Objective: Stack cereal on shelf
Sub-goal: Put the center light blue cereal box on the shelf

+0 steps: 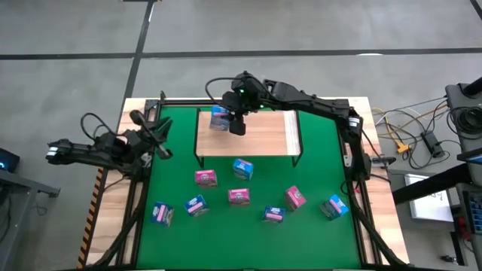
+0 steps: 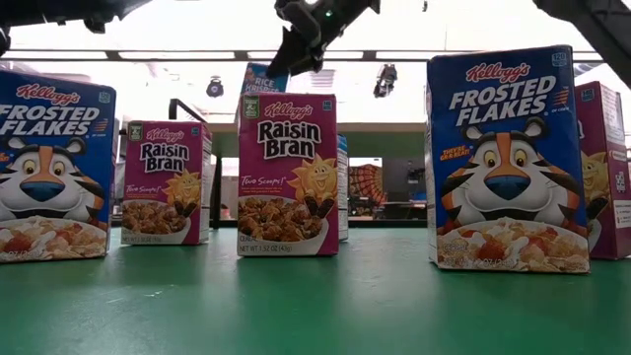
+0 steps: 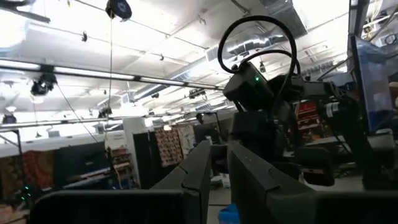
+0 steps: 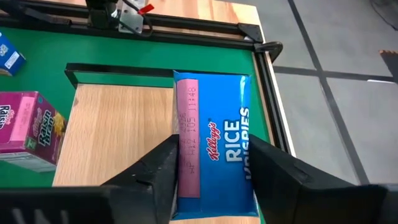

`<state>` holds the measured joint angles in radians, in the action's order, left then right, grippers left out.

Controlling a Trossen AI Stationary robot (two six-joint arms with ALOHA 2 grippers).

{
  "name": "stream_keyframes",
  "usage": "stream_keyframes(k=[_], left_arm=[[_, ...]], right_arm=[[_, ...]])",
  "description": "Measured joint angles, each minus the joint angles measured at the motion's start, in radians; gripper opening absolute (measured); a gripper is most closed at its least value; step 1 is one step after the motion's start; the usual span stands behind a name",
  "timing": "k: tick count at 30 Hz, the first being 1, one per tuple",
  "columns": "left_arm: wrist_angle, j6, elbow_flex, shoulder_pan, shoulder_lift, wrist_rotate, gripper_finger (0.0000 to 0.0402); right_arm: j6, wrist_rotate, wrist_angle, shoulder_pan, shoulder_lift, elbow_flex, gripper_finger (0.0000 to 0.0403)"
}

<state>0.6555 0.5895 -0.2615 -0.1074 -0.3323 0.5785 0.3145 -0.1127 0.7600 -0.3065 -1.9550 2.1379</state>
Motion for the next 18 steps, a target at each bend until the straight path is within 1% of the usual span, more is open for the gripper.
stream_keyframes(k=[5,10,14,18], left_arm=[[0.000,0.046,0.000,0.000,0.014,0.000,0.0038],[0.000,0.069,0.000,0.000,0.016,-0.001,0.0038],[0.002,0.087,0.000,0.000,0.016,-0.001,0.0038],[0.003,0.090,-0.004,0.000,0.016,-0.001,0.0038]], right_arm=[[0.007,0.000,0.003,0.000,-0.024,0.019,0.0213],[0.003,0.000,-0.002,0.000,-0.020,0.019,0.0241],[-0.019,0.000,-0.001,0.001,-0.006,0.017,0.0251],[-0.050,0.001,-0.006,0.006,0.024,0.017,0.0246]])
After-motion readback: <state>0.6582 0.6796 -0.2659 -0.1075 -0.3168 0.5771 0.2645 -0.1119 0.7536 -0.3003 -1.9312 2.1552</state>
